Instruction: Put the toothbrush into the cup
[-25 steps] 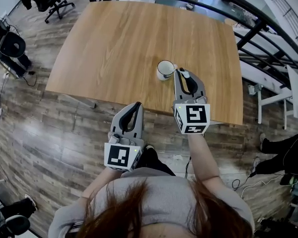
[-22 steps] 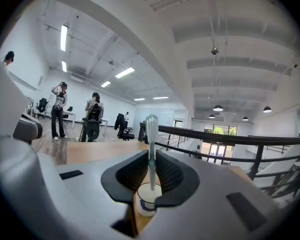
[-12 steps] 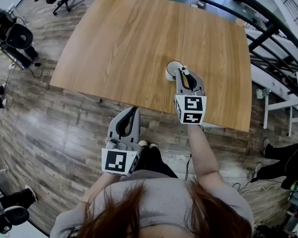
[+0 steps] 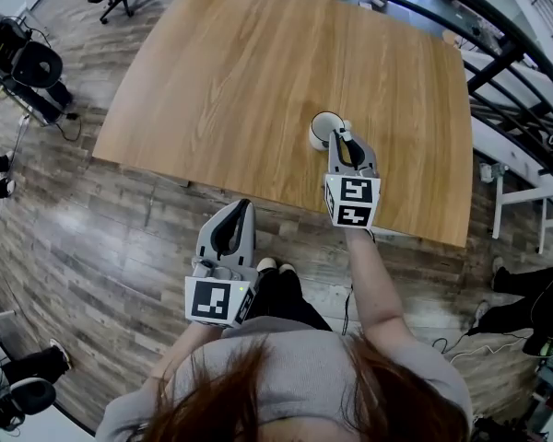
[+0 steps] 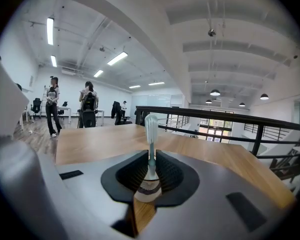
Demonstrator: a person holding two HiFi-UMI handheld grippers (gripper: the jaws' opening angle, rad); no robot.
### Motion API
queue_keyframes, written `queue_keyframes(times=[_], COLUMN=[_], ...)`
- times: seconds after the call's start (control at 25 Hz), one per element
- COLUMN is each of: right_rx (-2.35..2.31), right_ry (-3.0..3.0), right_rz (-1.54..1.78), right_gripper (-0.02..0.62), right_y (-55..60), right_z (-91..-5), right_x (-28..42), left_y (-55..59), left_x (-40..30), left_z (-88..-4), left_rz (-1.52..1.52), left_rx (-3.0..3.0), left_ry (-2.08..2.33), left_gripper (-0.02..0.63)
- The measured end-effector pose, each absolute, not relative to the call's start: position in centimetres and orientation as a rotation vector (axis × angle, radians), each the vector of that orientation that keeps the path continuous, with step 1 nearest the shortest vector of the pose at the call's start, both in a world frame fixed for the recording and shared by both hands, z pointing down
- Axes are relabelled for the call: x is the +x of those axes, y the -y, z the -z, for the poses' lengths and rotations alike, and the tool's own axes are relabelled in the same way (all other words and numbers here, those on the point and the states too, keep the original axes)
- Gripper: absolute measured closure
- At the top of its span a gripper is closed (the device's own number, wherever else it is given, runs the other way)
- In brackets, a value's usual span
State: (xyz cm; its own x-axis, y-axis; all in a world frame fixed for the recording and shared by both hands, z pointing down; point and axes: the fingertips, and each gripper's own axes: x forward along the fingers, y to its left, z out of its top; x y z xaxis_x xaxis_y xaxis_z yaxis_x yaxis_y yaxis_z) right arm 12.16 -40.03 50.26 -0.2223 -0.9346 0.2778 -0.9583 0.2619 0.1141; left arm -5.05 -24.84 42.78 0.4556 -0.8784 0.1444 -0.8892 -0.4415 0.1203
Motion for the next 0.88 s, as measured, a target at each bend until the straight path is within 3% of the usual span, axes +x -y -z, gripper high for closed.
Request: queue_keyframes(times=[0.88], right_rx=[1.753], right_ry=[2.320], right_rz=[-0.228], right_gripper=[0.537], right_y=[40.0], right_z=[-53.1], right_x=[11.5], left_y=[24.8], left_x=[-4.2], left_z=[-43.8], left_rz=[-0.110], left_rx=[2.484], left_ry=[1.515], left_gripper=[0.598])
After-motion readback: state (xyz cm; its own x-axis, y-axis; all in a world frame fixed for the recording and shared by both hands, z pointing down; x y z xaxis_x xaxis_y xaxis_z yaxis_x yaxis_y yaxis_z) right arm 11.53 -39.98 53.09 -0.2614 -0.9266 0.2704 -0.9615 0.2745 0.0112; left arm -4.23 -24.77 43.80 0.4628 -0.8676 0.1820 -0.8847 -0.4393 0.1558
